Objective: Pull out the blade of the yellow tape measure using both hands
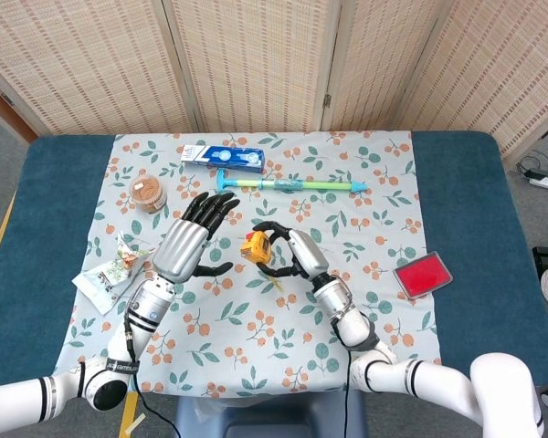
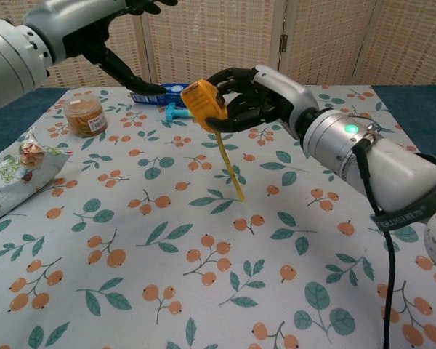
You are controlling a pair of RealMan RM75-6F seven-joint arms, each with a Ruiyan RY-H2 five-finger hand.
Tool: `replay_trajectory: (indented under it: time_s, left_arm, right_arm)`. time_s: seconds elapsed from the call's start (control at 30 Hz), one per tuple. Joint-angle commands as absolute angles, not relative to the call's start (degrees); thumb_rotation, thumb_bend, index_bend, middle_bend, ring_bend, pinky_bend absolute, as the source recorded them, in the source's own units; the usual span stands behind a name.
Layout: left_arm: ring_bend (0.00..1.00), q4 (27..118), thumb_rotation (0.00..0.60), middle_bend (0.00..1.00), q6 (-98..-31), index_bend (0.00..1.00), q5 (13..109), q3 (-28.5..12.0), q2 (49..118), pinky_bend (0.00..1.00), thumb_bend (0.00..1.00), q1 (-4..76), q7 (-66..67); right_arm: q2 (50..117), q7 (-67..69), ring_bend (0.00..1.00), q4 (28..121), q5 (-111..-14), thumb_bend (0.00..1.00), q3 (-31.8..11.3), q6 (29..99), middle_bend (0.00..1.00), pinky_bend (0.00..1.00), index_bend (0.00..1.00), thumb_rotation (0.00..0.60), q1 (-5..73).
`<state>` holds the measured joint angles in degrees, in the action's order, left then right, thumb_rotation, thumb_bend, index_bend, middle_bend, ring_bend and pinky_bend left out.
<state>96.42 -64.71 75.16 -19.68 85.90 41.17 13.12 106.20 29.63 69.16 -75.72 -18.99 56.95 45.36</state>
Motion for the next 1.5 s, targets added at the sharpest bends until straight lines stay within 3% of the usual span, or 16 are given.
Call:
replay_trajectory:
  time_s: [0.03, 1.07, 1.17, 1.37, 1.5]
  left_arm:
    - [0.10, 96.0, 0.600, 0.10, -64.9, 0.10, 74.7, -19.7, 86.5, 0.01, 0.23, 41.7, 13.1]
    - [0.10, 90.1, 0.600, 0.10, -65.9, 0.10, 71.4, -19.0, 91.0, 0.00, 0.25, 45.3, 13.0]
    - [0.10, 90.0, 0.600, 0.10, -66.1, 0.11, 71.1, -19.1, 91.2, 0.00, 0.29, 45.3, 12.8]
    - [0.10, 89.8, 0.600, 0.10, -66.1, 0.13, 71.0, -18.8, 91.3, 0.00, 0.47, 45.5, 12.3]
    - [0.11, 89.6, 0.600, 0.10, -66.5, 0.15, 71.2, -18.8, 91.7, 0.00, 0.52, 45.5, 11.7]
  right_arm:
    - [106.9, 29.6, 0.42, 68.5, -75.6, 0.49, -19.2, 57.2, 0.48, 0.29, 0.51, 0.600, 45.6]
    - [109.1, 27.4, 0.42, 67.8, -74.3, 0.49, -20.0, 57.8, 0.48, 0.29, 0.51, 0.600, 46.6]
    - [109.0, 27.4, 0.42, 67.8, -74.4, 0.49, -19.9, 57.8, 0.48, 0.29, 0.51, 0.600, 46.5]
    - [108.8, 27.4, 0.42, 68.2, -74.3, 0.49, -20.0, 58.0, 0.48, 0.29, 0.51, 0.600, 46.4]
    - [108.8, 27.2, 0.42, 68.1, -74.2, 0.49, -19.8, 58.0, 0.48, 0.29, 0.51, 0.600, 46.3]
